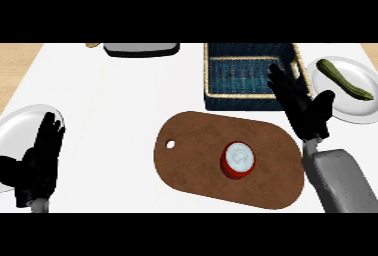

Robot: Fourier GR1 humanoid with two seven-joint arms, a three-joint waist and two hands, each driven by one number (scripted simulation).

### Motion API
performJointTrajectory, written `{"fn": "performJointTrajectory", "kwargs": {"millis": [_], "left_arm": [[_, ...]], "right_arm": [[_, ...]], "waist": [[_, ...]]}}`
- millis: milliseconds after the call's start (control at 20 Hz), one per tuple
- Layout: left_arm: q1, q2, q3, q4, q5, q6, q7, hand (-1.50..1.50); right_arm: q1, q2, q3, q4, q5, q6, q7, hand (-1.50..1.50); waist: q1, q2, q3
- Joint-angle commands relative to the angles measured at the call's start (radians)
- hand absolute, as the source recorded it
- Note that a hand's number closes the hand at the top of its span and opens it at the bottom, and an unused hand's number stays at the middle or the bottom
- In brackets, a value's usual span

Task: Pick the can from the cutting board and place it in the basket

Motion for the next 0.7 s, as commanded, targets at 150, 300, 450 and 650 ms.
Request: {"fn": "performJointTrajectory", "kwargs": {"millis": [150, 300, 450, 650], "left_arm": [[-0.067, -0.029, -0.044, -0.055, -0.053, -0.005, -0.052, 0.0], [-0.057, -0.066, -0.092, -0.079, -0.022, -0.057, -0.077, 0.0], [-0.081, -0.066, -0.082, -0.088, 0.006, -0.085, -0.067, 0.0], [-0.097, -0.087, -0.088, -0.086, -0.015, -0.057, -0.058, 0.0]], "right_arm": [[0.059, -0.01, 0.009, -0.269, -0.068, 0.065, -0.008, 1.5], [0.018, -0.063, 0.165, -0.377, 0.016, 0.226, -0.141, 1.5], [0.097, 0.067, 0.371, -0.494, 0.202, 0.058, -0.052, -1.5], [0.268, 0.166, 0.484, -0.565, 0.463, -0.225, 0.074, -1.5]], "waist": [[-0.042, -0.027, -0.047], [-0.036, -0.04, -0.049], [-0.033, -0.034, -0.051], [-0.046, -0.029, -0.05]]}}
